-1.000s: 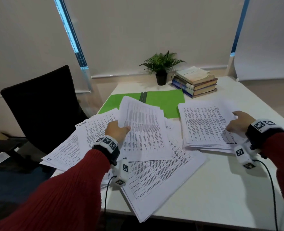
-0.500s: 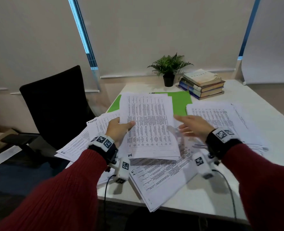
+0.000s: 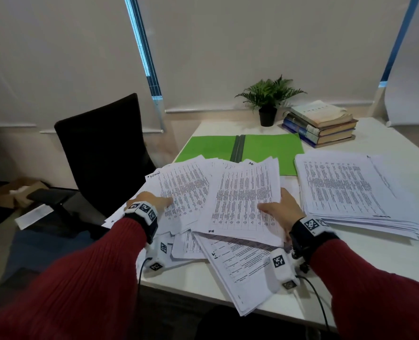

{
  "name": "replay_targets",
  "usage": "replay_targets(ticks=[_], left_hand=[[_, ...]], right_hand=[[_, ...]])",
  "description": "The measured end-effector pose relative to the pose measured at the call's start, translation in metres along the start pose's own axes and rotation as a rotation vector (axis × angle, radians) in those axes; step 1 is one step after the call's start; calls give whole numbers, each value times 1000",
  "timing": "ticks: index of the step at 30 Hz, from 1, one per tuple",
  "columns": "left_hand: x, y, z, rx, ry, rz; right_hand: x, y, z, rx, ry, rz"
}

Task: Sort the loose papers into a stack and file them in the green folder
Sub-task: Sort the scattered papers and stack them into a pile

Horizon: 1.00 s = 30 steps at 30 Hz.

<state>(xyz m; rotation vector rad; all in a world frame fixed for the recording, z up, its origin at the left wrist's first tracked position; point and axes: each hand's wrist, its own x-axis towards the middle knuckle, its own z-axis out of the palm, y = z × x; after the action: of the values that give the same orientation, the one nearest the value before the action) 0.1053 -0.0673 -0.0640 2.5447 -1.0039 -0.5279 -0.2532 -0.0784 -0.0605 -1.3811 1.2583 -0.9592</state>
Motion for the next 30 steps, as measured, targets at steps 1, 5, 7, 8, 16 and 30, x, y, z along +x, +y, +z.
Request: replay_targets(ticks=[1, 5, 7, 8, 16, 30], left_hand=[[-2, 0, 1, -74, -14, -4], [-13, 13, 9, -193, -36, 44], [-19, 21, 11, -277, -8, 78], [-20, 23, 10, -310, 31, 96], [-35, 38, -39, -386, 429, 272], [-43, 72, -50, -732, 166, 403]], right_hand=[[-1, -1, 0, -4, -8, -1], [1, 0, 0, -10, -13, 19], [1, 0, 0, 10, -13, 14], [1, 0, 0, 18, -10, 16], [-3, -2, -1, 37, -5, 24], [6, -4, 2, 41, 42, 133]])
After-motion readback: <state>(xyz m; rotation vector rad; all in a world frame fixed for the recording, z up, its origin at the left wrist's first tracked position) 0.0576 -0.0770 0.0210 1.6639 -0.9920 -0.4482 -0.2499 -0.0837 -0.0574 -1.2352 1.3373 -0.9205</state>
